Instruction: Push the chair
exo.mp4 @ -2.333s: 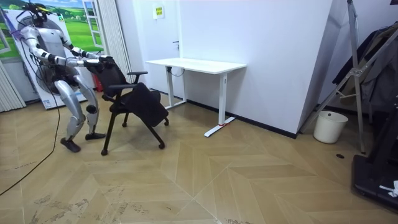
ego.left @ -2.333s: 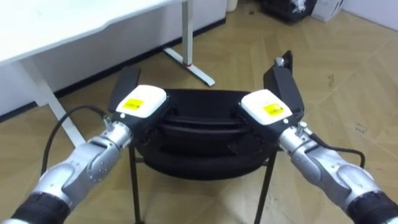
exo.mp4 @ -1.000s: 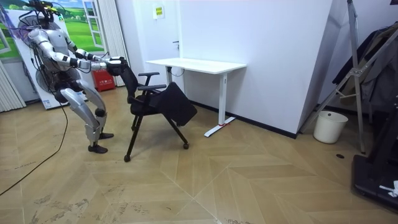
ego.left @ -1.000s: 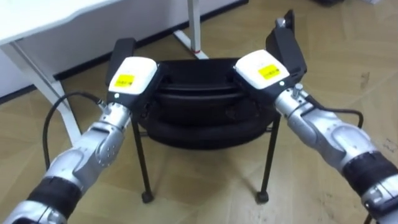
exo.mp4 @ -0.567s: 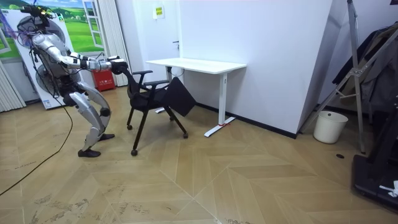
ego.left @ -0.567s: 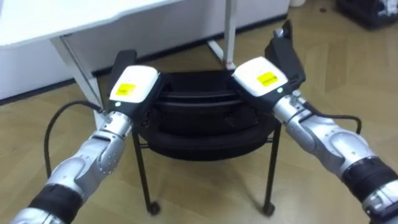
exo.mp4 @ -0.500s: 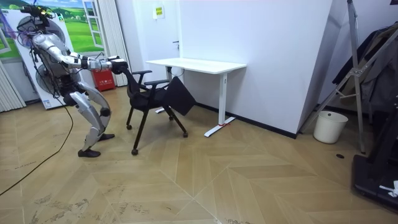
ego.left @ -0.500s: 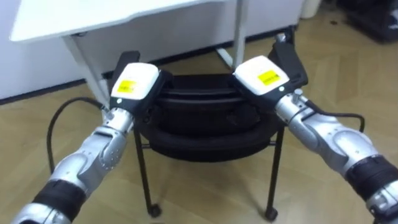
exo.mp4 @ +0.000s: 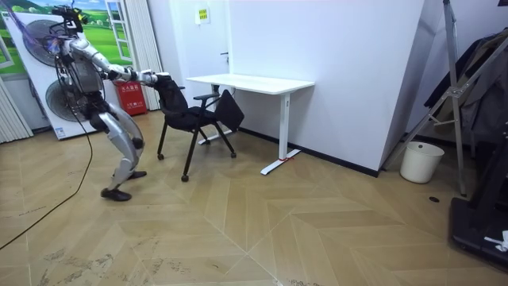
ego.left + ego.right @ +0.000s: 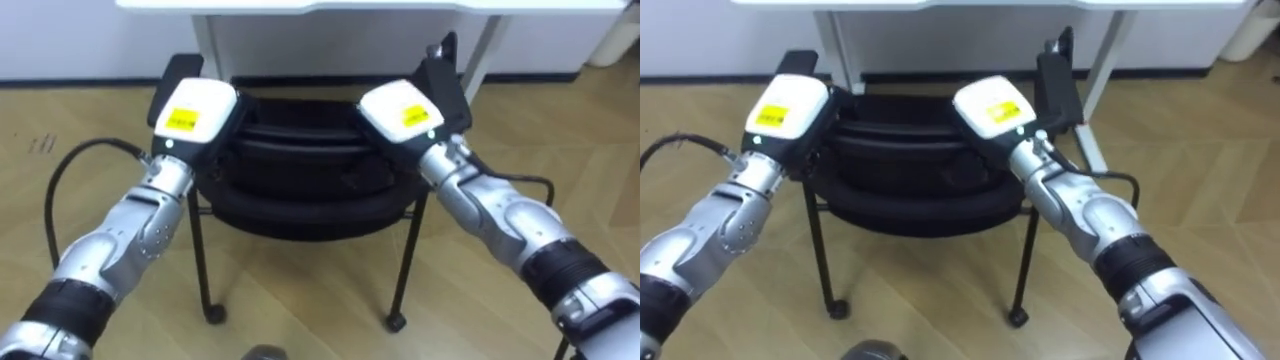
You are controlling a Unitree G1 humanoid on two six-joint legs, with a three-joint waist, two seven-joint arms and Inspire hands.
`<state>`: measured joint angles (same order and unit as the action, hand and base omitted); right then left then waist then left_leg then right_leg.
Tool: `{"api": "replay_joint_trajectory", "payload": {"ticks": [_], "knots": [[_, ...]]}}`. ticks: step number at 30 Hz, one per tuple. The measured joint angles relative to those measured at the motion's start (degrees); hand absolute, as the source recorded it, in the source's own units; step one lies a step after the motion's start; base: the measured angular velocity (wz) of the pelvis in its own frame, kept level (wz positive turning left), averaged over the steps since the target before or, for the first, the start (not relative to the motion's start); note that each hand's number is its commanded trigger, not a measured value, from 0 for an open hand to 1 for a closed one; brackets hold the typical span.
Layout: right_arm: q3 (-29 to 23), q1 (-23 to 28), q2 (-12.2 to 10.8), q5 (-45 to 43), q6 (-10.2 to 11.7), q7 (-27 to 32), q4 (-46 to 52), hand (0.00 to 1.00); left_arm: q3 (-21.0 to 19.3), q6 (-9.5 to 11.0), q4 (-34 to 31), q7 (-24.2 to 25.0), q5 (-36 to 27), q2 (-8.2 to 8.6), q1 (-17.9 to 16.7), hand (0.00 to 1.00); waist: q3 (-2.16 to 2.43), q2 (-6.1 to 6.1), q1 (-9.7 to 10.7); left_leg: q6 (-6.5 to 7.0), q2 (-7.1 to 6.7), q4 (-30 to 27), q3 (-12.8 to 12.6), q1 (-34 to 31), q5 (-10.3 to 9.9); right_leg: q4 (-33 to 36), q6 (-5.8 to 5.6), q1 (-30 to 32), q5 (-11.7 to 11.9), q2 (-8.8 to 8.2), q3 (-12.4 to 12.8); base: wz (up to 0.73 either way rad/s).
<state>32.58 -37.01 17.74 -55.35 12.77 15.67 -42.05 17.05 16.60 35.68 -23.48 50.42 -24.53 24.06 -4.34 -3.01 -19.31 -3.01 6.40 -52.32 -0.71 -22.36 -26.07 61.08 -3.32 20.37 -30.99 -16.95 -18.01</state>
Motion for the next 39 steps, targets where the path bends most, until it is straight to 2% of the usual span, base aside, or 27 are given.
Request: {"api": "replay_joint_trajectory", "payload": {"ticks": [1,2,3,4,5,6,9,13,15,17,19,22,24,27,32,36,39], "knots": [[-0.1,0.1,-0.4,0.0,-0.2,0.0,-0.2,1.00,0.1,0.0,0.4,0.0,0.1,-0.22,0.3,1.00,0.05,-0.10,0.1,-0.47,0.17,-0.1,0.5,0.2,-0.1,-2.3,0.30,1.5,0.5,-0.03,0.4,0.25],[-0.2,0.8,-1.4,0.0,-0.4,0.8,-0.9,1.00,0.3,0.0,0.5,0.0,0.4,-0.70,0.1,1.00,0.05,-0.40,0.5,-1.48,0.83,-0.6,1.2,0.8,-0.8,-5.8,1.44,3.7,5.2,0.14,1.1,0.31],[-0.1,1.4,-2.0,0.1,-0.4,1.0,-1.4,1.00,0.8,-0.1,0.3,0.1,0.2,-1.11,-0.1,1.00,0.67,-1.31,0.5,-2.66,2.06,-1.5,1.2,1.2,-1.5,-6.0,3.09,3.5,7.8,0.85,0.9,0.22],[-0.1,1.6,-2.0,0.4,-0.2,0.9,-1.5,1.00,1.0,-0.1,0.1,0.1,0.2,-1.28,-0.4,1.00,1.30,-0.91,0.3,-3.13,3.10,-1.6,0.8,1.3,-1.7,-6.1,3.47,3.1,7.6,1.70,0.4,0.06],[0.0,1.5,-2.0,0.5,-0.1,0.8,-1.5,1.00,1.2,-0.2,-0.4,0.1,-0.2,-1.59,-0.8,1.00,1.10,-0.68,0.3,-3.67,4.17,-1.2,0.6,1.9,-1.5,-6.4,4.24,2.1,7.3,2.46,-0.1,-0.03],[0.0,1.5,-1.8,0.4,-0.1,0.7,-1.5,1.00,1.3,-0.7,-0.4,0.1,-0.3,-1.12,-0.9,1.00,0.90,-0.30,0.5,-4.15,4.77,-0.8,0.4,2.2,-1.3,-6.5,4.67,1.6,7.1,2.64,-0.7,0.00],[0.2,1.7,-1.8,0.3,0.1,-0.1,-1.4,1.00,1.3,-1.1,-0.7,0.0,-0.4,-0.78,-1.9,1.00,0.92,-0.30,0.7,-4.84,5.39,0.6,-0.4,3.2,-0.9,-6.8,4.68,1.4,6.4,3.83,0.0,-0.04],[0.2,1.9,-1.9,-0.5,0.8,-0.8,-1.4,1.00,1.3,-2.0,-2.2,-0.8,-0.4,-0.66,-4.0,1.00,1.00,0.08,0.8,-5.01,6.02,1.2,-1.4,4.9,-0.8,-7.0,4.36,1.3,6.1,4.86,0.9,-0.15],[-0.1,2.5,-1.9,-1.4,1.3,-0.9,-1.3,1.00,1.2,-2.6,-3.1,-1.4,-0.5,-0.24,-6.2,1.00,1.07,0.74,1.3,-5.03,5.84,1.3,-1.8,6.0,-1.1,-7.1,4.43,0.7,6.1,4.94,1.5,-0.10],[-0.1,2.8,-1.8,-1.7,1.8,-1.2,-1.1,1.00,1.2,-2.8,-3.5,-1.9,-0.6,-0.01,-6.8,1.00,1.22,1.15,2.1,-4.88,5.58,1.2,-2.1,6.6,-1.2,-7.1,4.21,0.2,6.1,4.77,1.9,-0.02],[-0.1,2.8,-1.6,-2.0,2.2,-1.4,-0.9,1.00,1.3,-3.2,-3.8,-2.7,-0.8,0.21,-7.6,1.00,1.10,1.95,3.1,-4.65,5.49,1.2,-2.1,6.7,-1.3,-7.6,3.78,-0.2,6.5,4.79,1.9,0.00],[-0.2,3.0,-1.3,-3.3,2.9,-1.5,-0.5,1.00,1.3,-3.4,-4.2,-3.6,-1.0,0.64,-9.0,1.00,0.97,2.70,5.1,-3.98,4.12,1.5,-2.4,6.5,-1.7,-7.9,2.83,-0.1,7.1,3.78,2.2,0.02],[-0.4,3.4,-0.7,-4.0,3.2,-1.5,0.2,1.00,1.4,-3.5,-4.3,-4.0,-1.2,1.23,-9.5,1.00,1.14,3.12,6.4,-3.10,3.18,2.5,-2.9,6.2,-1.3,-9.0,2.18,0.2,8.2,3.07,2.4,0.04],[-0.4,3.4,0.4,-4.4,3.5,-1.5,0.9,1.00,1.9,-3.9,-4.1,-4.6,-1.6,2.04,-9.5,1.00,1.17,2.92,7.3,-2.14,1.57,5.3,-3.9,5.7,0.7,-11.3,1.63,0.8,10.4,2.14,3.1,0.00],[-1.7,3.4,0.9,-5.6,4.1,-1.3,1.7,1.00,2.2,-4.0,-4.1,-4.9,-1.6,2.32,-8.7,1.00,1.18,2.24,9.5,-1.01,-0.30,8.6,-4.1,4.5,3.3,-14.6,1.02,1.8,13.1,1.16,3.1,0.08],[-2.7,3.5,1.5,-5.3,4.1,-0.3,1.6,1.00,3.2,-4.3,-3.9,-4.9,-1.4,2.07,-6.5,1.00,1.24,0.87,10.0,-0.91,-0.76,8.8,-3.9,2.7,3.8,-15.2,1.00,3.4,14.1,0.96,3.1,0.02],[-3.3,3.5,1.8,-5.6,4.1,0.1,2.3,1.00,3.4,-4.3,-3.8,-4.8,-1.4,2.10,-5.7,1.00,1.17,0.57,10.3,-0.53,-1.22,8.8,-4.3,1.8,4.1,-15.4,0.93,4.5,14.9,0.83,3.9,-0.07]]}}
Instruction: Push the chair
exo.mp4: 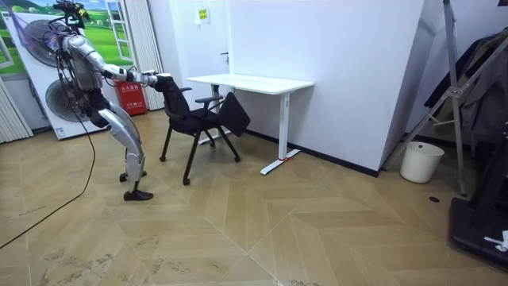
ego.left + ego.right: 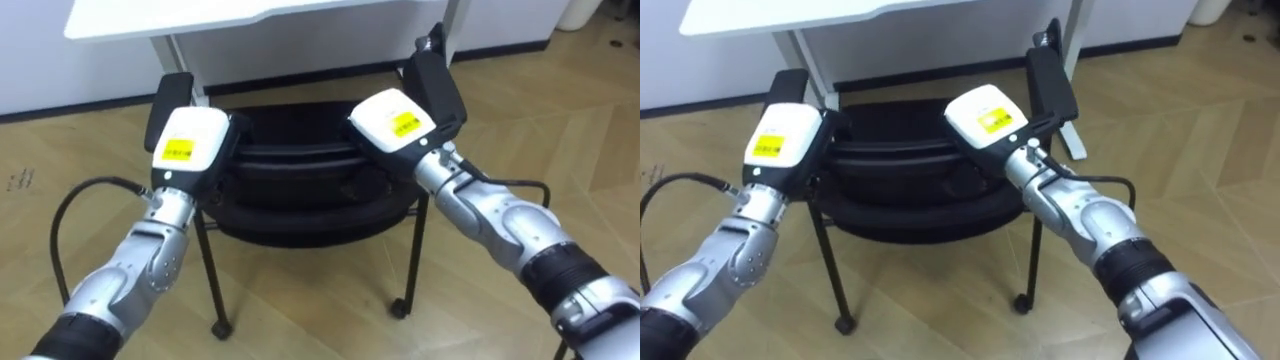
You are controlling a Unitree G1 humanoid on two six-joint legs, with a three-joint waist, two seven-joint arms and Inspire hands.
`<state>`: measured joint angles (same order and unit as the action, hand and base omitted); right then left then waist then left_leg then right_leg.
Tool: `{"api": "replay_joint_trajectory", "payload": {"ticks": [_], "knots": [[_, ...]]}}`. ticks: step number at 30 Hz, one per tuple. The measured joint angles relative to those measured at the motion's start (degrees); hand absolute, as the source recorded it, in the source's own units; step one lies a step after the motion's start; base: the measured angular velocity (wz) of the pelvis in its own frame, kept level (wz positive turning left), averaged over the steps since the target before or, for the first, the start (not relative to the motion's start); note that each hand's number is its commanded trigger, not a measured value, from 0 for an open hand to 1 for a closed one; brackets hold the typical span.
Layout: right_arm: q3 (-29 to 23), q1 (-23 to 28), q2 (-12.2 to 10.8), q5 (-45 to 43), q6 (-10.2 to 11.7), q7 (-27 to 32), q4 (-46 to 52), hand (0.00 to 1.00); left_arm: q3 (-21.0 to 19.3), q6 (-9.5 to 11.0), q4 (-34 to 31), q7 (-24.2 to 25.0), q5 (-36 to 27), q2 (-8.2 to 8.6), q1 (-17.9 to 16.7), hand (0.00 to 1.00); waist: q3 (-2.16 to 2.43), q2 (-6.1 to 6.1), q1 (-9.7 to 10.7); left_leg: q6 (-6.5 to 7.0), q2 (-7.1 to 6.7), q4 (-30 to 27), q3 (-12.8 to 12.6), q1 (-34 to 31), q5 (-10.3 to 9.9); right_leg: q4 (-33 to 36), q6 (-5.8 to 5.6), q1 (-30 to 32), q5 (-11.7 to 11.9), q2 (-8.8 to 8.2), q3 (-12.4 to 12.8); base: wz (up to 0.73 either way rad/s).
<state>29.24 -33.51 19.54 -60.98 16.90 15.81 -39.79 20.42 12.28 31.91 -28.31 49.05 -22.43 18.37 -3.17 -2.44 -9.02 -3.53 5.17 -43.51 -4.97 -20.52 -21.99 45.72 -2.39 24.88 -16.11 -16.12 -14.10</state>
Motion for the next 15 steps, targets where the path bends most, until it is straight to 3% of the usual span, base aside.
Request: {"api": "replay_joint_trajectory", "payload": {"ticks": [5,7,10,11,12,14,15], "knots": [[-0.2,1.3,0.4,-0.1,-0.2,0.9,1.1,1.00,0.2,0.5,-0.1,0.2,0.0,-0.39,0.2,1.00,0.10,-0.41,0.4,0.52,-0.12,-0.2,-1.0,0.1,-0.3,-0.4,-0.49,0.4,0.6,0.09,1.1,-0.09],[-0.3,1.5,0.5,-0.1,-0.3,0.9,1.3,1.00,0.2,0.5,-0.1,0.1,0.2,-0.18,0.2,1.00,0.21,-0.39,0.6,1.39,-0.21,0.1,-1.7,0.2,-0.1,-1.4,-0.78,0.6,1.7,0.30,1.8,-0.21],[-0.3,2.2,0.6,-0.1,-0.6,1.2,1.3,1.00,0.2,0.3,0.1,0.1,0.6,0.23,-0.5,1.00,0.50,-0.31,0.7,3.78,-0.73,2.7,-3.9,1.0,0.8,-5.1,-1.66,0.2,5.6,0.76,3.3,-0.30],[-0.4,3.2,0.4,-0.1,-0.9,1.8,1.5,1.00,1.0,0.5,0.3,0.1,0.6,0.01,-0.3,1.00,0.55,-0.21,0.7,4.60,0.26,2.8,-5.7,1.8,0.8,-0.9,-1.19,0.4,5.3,0.07,3.1,-0.10],[-0.6,5.1,-0.4,0.1,-1.7,2.3,1.3,1.00,2.2,0.6,1.0,0.1,0.7,-0.23,-0.3,1.00,0.48,-1.10,0.6,4.59,0.83,2.8,-6.8,3.6,0.4,6.9,0.01,-0.2,3.5,-0.17,2.4,0.00],[-1.2,7.8,-1.3,0.2,-1.8,2.9,1.3,1.00,3.1,1.2,1.4,0.5,0.7,-1.06,-0.2,1.00,0.62,-1.90,0.3,3.74,2.54,2.5,-9.4,6.2,-0.5,13.6,1.46,-2.5,2.1,-0.92,1.0,-0.04],[-1.2,8.2,-1.3,0.1,-1.8,3.0,1.4,1.00,3.1,1.7,1.7,0.6,0.7,-1.11,-0.3,1.00,0.43,-2.40,-0.1,3.00,3.27,1.0,-10.1,7.1,-1.5,12.9,0.92,-2.9,1.8,-0.78,1.0,-0.23]]}}
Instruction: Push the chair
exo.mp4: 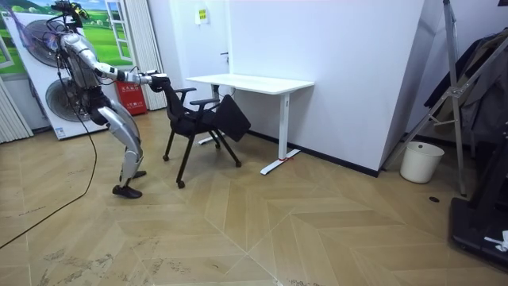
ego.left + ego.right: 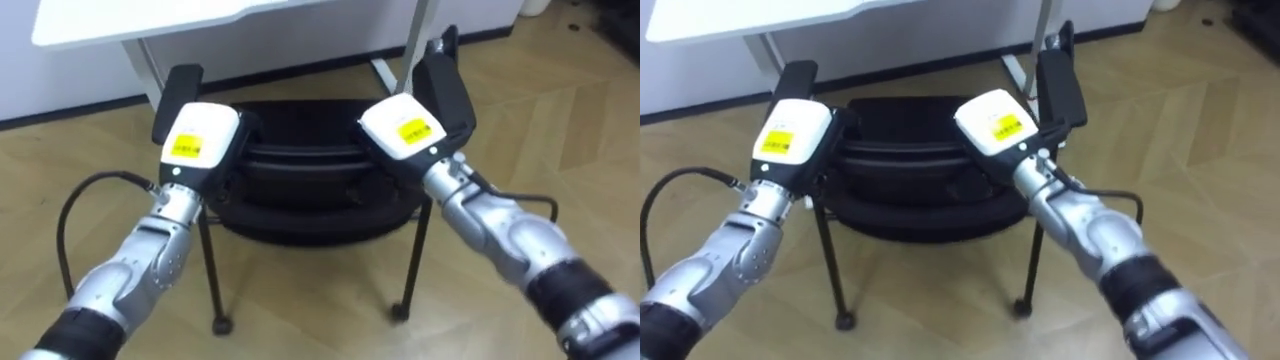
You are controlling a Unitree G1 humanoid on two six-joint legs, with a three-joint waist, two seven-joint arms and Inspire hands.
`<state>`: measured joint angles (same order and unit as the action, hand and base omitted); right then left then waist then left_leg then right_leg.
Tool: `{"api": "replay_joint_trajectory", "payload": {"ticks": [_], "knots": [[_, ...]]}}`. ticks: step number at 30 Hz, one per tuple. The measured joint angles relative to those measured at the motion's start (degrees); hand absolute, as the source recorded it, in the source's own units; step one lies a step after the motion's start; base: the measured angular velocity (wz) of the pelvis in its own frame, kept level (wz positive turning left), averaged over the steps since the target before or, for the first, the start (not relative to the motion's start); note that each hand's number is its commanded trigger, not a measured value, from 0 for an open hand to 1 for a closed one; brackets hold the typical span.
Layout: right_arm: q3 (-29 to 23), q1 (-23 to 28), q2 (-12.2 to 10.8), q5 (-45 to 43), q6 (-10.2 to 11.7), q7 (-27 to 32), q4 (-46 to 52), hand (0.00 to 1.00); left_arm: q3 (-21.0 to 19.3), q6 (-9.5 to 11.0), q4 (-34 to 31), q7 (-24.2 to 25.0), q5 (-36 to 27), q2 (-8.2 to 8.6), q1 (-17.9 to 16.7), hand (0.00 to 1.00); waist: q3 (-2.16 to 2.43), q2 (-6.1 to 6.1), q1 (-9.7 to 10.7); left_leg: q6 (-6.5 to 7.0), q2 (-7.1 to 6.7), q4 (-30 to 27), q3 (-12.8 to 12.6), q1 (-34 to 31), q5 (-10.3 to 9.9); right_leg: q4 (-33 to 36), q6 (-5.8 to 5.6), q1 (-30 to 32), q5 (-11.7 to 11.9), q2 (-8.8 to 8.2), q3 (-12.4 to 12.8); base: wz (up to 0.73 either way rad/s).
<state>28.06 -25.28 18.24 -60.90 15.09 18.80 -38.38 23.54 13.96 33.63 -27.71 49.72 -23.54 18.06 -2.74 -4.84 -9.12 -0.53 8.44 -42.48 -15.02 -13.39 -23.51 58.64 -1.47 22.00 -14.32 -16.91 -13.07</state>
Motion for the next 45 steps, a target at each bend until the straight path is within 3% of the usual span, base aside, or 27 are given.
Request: {"api": "replay_joint_trajectory", "payload": {"ticks": [3,5,8,10,12,14,15,23,26,28,33,37,38,40,45], "knots": [[0.3,-0.9,0.8,-0.1,-0.8,0.0,1.1,1.00,-1.1,0.7,0.3,0.8,0.0,0.58,0.8,1.00,0.20,1.42,-1.9,0.35,1.05,-1.5,-0.7,-2.2,-0.6,-3.1,-0.81,1.0,-0.5,2.08,-1.0,-0.50],[0.4,-1.9,0.9,0.2,-1.0,0.5,0.8,1.00,-0.9,0.9,0.3,0.8,0.0,0.31,1.8,1.00,0.18,1.43,-2.5,0.59,1.71,-2.1,-0.7,-3.9,0.1,-5.7,-0.91,1.3,-0.6,3.51,-0.8,-0.24],[0.4,-2.3,0.8,0.9,-1.4,1.1,0.4,1.00,-0.5,1.5,1.8,0.9,0.0,0.09,3.6,1.00,-0.05,0.83,-2.3,1.23,1.55,-2.3,-0.4,-5.5,0.5,-7.5,-0.92,2.1,-0.6,4.51,0.6,-0.03],[0.4,-2.7,0.6,1.0,-1.8,1.1,0.4,1.00,-0.2,1.6,1.9,0.9,0.0,-0.13,4.3,1.00,-0.09,0.70,-2.4,1.41,1.10,-2.6,0.8,-6.6,0.8,-9.1,-1.10,2.4,-0.8,5.55,1.5,-0.09],[0.5,-3.3,0.5,1.8,-2.0,1.3,0.1,1.00,-0.1,1.8,1.9,1.0,0.0,-0.86,5.0,1.00,-0.14,0.84,-2.3,1.49,0.27,-3.2,4.1,-8.6,1.0,-12.0,-0.87,1.9,-1.1,7.29,1.6,-0.05],[0.9,-4.1,0.2,2.8,-2.5,1.4,0.4,1.00,-0.1,1.9,1.2,1.2,0.0,-2.15,6.1,1.00,-0.04,0.31,-2.0,1.21,-1.33,-3.3,7.3,-10.5,1.6,-14.3,0.40,1.1,-2.1,8.22,1.4,0.13],[0.9,-4.2,0.0,3.2,-2.9,1.6,0.4,1.00,0.0,1.9,1.2,1.4,0.0,-2.38,6.6,1.00,-0.30,-0.15,-1.7,0.94,-1.72,-3.4,8.3,-11.1,2.0,-14.9,0.86,0.8,-2.8,8.29,1.1,0.30],[2.1,-3.9,0.1,4.3,-3.5,0.2,1.6,1.00,-0.6,0.4,-1.2,1.9,-0.1,-2.56,4.6,1.00,-0.14,-0.22,-0.9,-0.69,-2.07,-3.2,10.8,-10.7,3.1,-14.4,1.74,0.3,-5.5,9.06,-0.6,0.11],[2.1,-3.4,0.1,4.3,-3.5,-1.1,2.6,1.00,-0.8,0.2,-2.2,1.9,-0.2,-2.68,3.4,1.00,0.05,-0.08,0.0,-1.35,-2.12,-3.5,12.2,-10.3,3.4,-13.7,2.75,-0.6,-6.8,9.04,-1.3,0.22],[2.1,-2.8,0.4,4.3,-3.5,-1.2,3.3,1.00,-0.8,-0.3,-3.2,1.9,-0.3,-2.72,2.6,1.00,0.09,0.23,0.5,-1.86,-2.01,-4.4,13.2,-10.3,3.3,-13.1,3.57,-1.4,-7.5,9.10,-2.3,0.27],[2.3,-1.5,0.7,4.3,-3.4,-1.5,3.6,1.00,-0.1,-0.8,-3.3,2.0,-0.7,-2.19,1.3,1.00,0.26,0.76,1.1,-2.00,-0.98,-8.8,13.7,-10.9,3.2,-10.6,3.85,-3.2,-10.6,9.16,-4.1,0.17],[2.2,-1.4,1.7,4.4,-3.7,-2.2,5.2,1.00,-0.2,-0.9,-3.5,1.4,-0.6,-1.75,1.9,1.00,0.31,0.99,2.2,-2.68,-1.24,-5.7,13.5,-11.3,3.0,-11.0,3.92,-2.9,-10.3,8.54,-5.2,0.18],[2.3,-1.3,1.5,4.4,-3.9,-2.2,5.2,1.00,-0.1,-0.9,-3.3,1.0,-0.6,-1.77,1.9,1.00,0.06,0.48,2.3,-2.62,-1.51,-4.6,13.3,-11.2,3.4,-11.5,3.79,-2.9,-10.0,8.27,-5.4,0.12],[2.2,-1.3,1.5,4.4,-3.9,-2.0,5.5,1.00,-0.2,-0.9,-3.7,0.6,-0.6,-2.06,2.0,1.00,0.13,0.19,2.5,-2.77,-2.21,-2.6,13.5,-11.1,4.4,-12.7,3.57,-2.8,-9.2,8.08,-5.5,0.09],[2.2,-0.6,2.1,4.3,-4.7,-1.9,8.2,1.00,-0.6,-1.0,-4.9,-0.4,-0.3,-2.74,2.0,1.00,0.34,-1.29,2.5,-3.17,-3.10,2.0,13.7,-11.4,7.2,-15.1,4.78,-1.6,-7.2,7.90,-5.7,0.05]]}}
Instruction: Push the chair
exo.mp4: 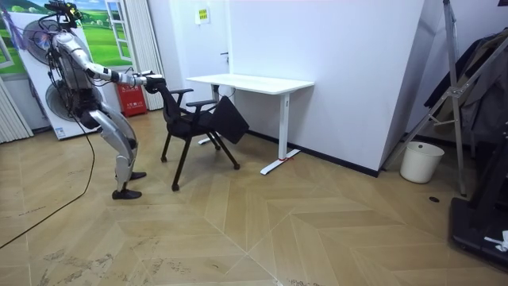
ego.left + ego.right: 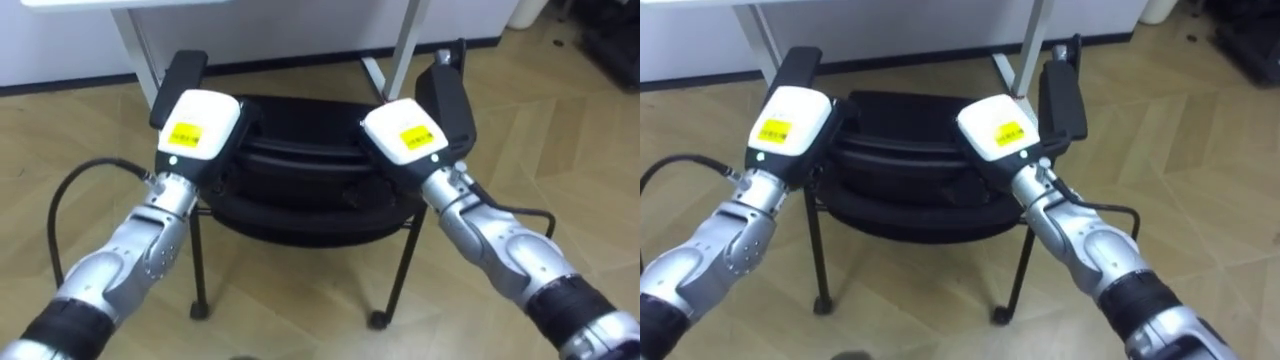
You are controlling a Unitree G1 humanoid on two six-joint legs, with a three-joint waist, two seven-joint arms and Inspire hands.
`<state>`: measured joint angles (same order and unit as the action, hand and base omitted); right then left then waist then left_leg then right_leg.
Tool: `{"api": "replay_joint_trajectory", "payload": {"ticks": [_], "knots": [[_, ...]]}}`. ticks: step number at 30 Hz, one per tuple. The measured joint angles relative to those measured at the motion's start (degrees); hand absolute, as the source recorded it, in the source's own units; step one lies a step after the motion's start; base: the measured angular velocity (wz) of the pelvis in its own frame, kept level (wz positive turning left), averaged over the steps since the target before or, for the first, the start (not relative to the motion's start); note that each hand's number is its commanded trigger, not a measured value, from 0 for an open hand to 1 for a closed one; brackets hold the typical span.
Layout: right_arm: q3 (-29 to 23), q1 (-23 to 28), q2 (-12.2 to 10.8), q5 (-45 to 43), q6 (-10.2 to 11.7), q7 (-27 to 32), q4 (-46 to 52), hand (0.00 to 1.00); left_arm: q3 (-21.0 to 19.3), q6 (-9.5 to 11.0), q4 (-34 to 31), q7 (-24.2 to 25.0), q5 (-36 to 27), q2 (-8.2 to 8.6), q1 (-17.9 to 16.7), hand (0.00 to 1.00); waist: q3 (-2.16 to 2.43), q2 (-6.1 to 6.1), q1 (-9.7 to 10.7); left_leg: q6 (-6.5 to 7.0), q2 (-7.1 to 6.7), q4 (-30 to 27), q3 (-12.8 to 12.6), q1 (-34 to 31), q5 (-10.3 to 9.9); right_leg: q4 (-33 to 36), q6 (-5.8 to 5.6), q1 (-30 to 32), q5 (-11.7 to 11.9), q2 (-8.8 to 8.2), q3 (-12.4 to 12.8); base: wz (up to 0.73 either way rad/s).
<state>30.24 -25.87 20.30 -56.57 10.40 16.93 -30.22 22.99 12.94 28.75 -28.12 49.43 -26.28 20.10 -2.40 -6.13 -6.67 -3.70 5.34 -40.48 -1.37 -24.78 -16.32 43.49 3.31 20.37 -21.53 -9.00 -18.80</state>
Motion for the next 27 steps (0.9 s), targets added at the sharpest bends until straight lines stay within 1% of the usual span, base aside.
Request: {"api": "replay_joint_trajectory", "payload": {"ticks": [1,2,3,4,5,6,7,9,10,11,13,14,16,17,19,20,21,22,24,25,26,27], "knots": [[-0.1,0.0,0.0,0.0,0.0,0.0,0.1,1.00,-0.1,0.0,-0.2,0.0,0.1,0.00,0.0,1.00,-0.01,-0.12,0.0,-0.04,-0.02,0.3,0.0,0.0,0.2,-0.2,0.08,0.1,0.1,0.00,0.0,0.06],[-0.1,0.0,0.1,0.0,0.0,0.0,0.2,1.00,-0.2,-0.1,-0.8,0.1,0.2,-0.05,-0.2,1.00,0.08,-0.41,0.0,-0.13,-0.02,1.2,0.1,0.0,0.6,-0.9,0.24,0.1,0.4,0.08,-0.2,0.05],[-0.1,0.1,0.2,0.1,0.0,0.0,0.4,1.00,-0.2,-0.2,-1.1,0.2,0.3,-0.13,-0.2,1.00,0.02,-0.76,0.1,-0.17,-0.05,2.0,0.1,0.1,1.1,-1.5,0.33,0.0,0.6,0.10,-0.4,0.06],[-0.2,0.2,0.2,0.1,0.0,0.0,0.4,0.94,-0.2,-0.2,-1.2,0.2,0.4,-0.13,-0.3,1.00,0.02,-0.78,0.1,-0.23,-0.04,2.4,0.2,0.2,1.2,-1.9,0.39,-0.1,0.8,0.18,-0.6,0.06],[-0.2,0.3,0.2,0.1,0.0,0.0,0.5,0.62,-0.2,-0.3,-1.7,0.3,0.8,-0.12,-0.6,0.86,0.09,-0.92,0.1,-0.22,-0.07,3.2,0.2,0.4,1.7,-2.7,0.37,-0.3,1.2,0.36,-0.7,0.03],[-0.2,0.5,0.4,0.1,-0.1,0.0,0.9,0.00,-0.2,-0.6,-2.5,0.4,0.9,-0.15,-1.1,0.25,0.15,-1.11,0.1,-0.19,-0.13,3.9,0.3,0.5,2.0,-3.5,0.33,-0.4,1.6,0.46,-0.8,0.00],[-0.3,0.8,0.5,0.2,-0.2,0.0,1.3,0.00,-0.1,-0.8,-2.9,0.4,1.1,-0.15,-1.2,0.00,0.17,-1.12,0.1,-0.13,-0.12,4.3,0.3,0.5,2.2,-4.0,0.29,-0.5,1.8,0.55,-0.8,0.00],[-0.6,1.6,0.7,0.7,-0.5,-0.1,2.0,0.00,-0.2,-1.4,-4.2,0.5,1.5,-0.13,-1.9,0.00,0.10,-1.41,0.2,0.10,-0.25,5.9,0.0,1.2,2.9,-5.6,0.03,-1.1,2.7,0.69,-0.9,0.00],[-0.6,1.8,0.7,1.1,-0.6,-0.2,2.0,0.00,-0.1,-1.5,-4.4,0.7,1.5,-0.12,-2.1,0.00,0.15,-1.50,0.2,0.15,-0.25,6.2,0.0,1.4,3.0,-6.1,-0.07,-1.4,2.9,0.79,-0.9,0.00],[-0.6,2.1,0.7,2.6,-0.8,-0.9,2.3,0.00,-0.1,-1.7,-4.7,0.9,1.5,0.00,-2.3,0.00,0.34,-1.79,0.2,0.25,-0.24,6.7,-0.1,1.7,3.1,-6.8,-0.25,-1.8,3.2,0.94,-0.9,0.00],[-0.6,2.3,0.7,5.0,-1.6,-2.5,2.5,0.00,-0.3,-1.9,-5.0,0.9,0.6,0.60,-2.5,0.00,0.40,-2.18,0.1,0.33,-0.10,7.0,-0.1,2.2,3.2,-7.9,-0.43,-2.6,3.7,1.30,-0.9,0.00],[-0.9,2.3,0.7,6.4,-1.8,-3.8,2.7,0.00,-0.5,-1.9,-5.3,1.2,-0.3,1.09,-2.6,0.00,0.43,-2.32,0.1,0.39,-0.11,6.8,-0.1,2.3,3.1,-8.0,-0.56,-2.9,3.8,1.30,-0.9,0.00],[-1.9,2.6,0.8,7.1,-1.8,-5.5,3.2,0.00,-1.2,-1.8,-5.4,1.6,-1.9,1.88,-2.6,0.00,0.36,-2.20,0.2,0.84,-0.05,6.0,-0.2,2.5,2.8,-7.9,-0.70,-3.2,3.9,1.24,-0.9,0.00],[-2.4,2.8,0.8,7.2,-1.9,-6.3,3.8,0.00,-1.6,-1.7,-5.3,1.7,-2.7,2.72,-2.6,0.00,0.30,-2.11,0.1,1.09,0.06,5.6,-0.5,2.6,2.6,-7.7,-0.85,-3.3,3.9,1.19,-0.8,-0.04],[-2.4,2.9,0.7,7.3,-2.8,-7.1,4.2,0.00,-2.1,-1.6,-5.2,1.7,-3.2,3.54,-2.6,0.00,0.26,-2.17,-0.2,1.37,0.31,5.2,-1.1,2.7,2.3,-7.6,-1.06,-3.2,4.1,1.26,-0.3,-0.17],[-2.4,2.9,0.5,7.6,-3.2,-7.2,4.4,0.00,-2.6,-1.6,-5.1,1.8,-3.5,4.19,-2.6,0.00,0.22,-2.21,-1.3,1.45,1.15,4.8,-2.1,3.0,1.9,-7.5,-1.10,-2.9,4.2,1.66,0.7,-0.46],[-2.4,2.8,0.2,7.6,-3.8,-7.5,4.6,0.00,-2.8,-1.4,-5.1,2.1,-3.7,4.25,-2.6,0.00,0.19,-2.25,-2.1,1.46,1.62,4.3,-3.1,3.2,1.4,-7.6,-1.04,-2.8,4.5,2.18,1.5,-0.45],[-2.4,2.8,0.2,7.6,-4.0,-7.7,4.9,0.00,-3.1,-1.1,-5.1,2.3,-3.8,4.23,-2.6,0.00,0.16,-2.29,-2.2,1.48,1.99,4.1,-3.2,3.2,1.3,-7.6,-1.00,-2.8,4.5,2.25,1.5,-0.26],[-2.7,2.8,0.2,8.2,-4.1,-8.9,5.8,0.00,-4.2,0.0,-5.3,3.5,-3.8,4.26,-2.6,0.00,0.12,-2.59,-2.2,1.45,2.15,3.5,-3.2,3.2,1.0,-7.8,-0.97,-3.1,4.6,2.67,1.5,-0.05],[-2.8,2.8,0.2,9.0,-4.0,-9.5,6.1,0.00,-4.4,0.1,-5.5,4.0,-3.9,4.26,-2.6,0.00,0.10,-2.65,-2.2,1.43,2.30,3.4,-3.2,3.3,0.9,-7.9,-0.95,-3.2,4.7,2.81,1.6,-0.05],[-2.8,2.8,0.2,10.7,-3.7,-10.3,6.2,0.00,-4.8,0.4,-5.7,4.8,-4.3,4.24,-2.6,0.00,0.04,-2.79,-2.4,1.35,2.94,2.9,-3.2,3.4,0.7,-7.8,-0.90,-3.4,4.7,3.09,1.6,-0.07],[-2.8,2.8,0.3,11.9,-3.1,-11.2,6.2,0.00,-4.9,0.7,-5.8,5.5,-4.9,4.03,-2.4,0.00,-0.01,-3.15,-2.6,1.30,3.12,2.8,-3.3,3.6,0.6,-7.8,-0.84,-3.6,4.7,3.20,1.7,-0.06]]}}
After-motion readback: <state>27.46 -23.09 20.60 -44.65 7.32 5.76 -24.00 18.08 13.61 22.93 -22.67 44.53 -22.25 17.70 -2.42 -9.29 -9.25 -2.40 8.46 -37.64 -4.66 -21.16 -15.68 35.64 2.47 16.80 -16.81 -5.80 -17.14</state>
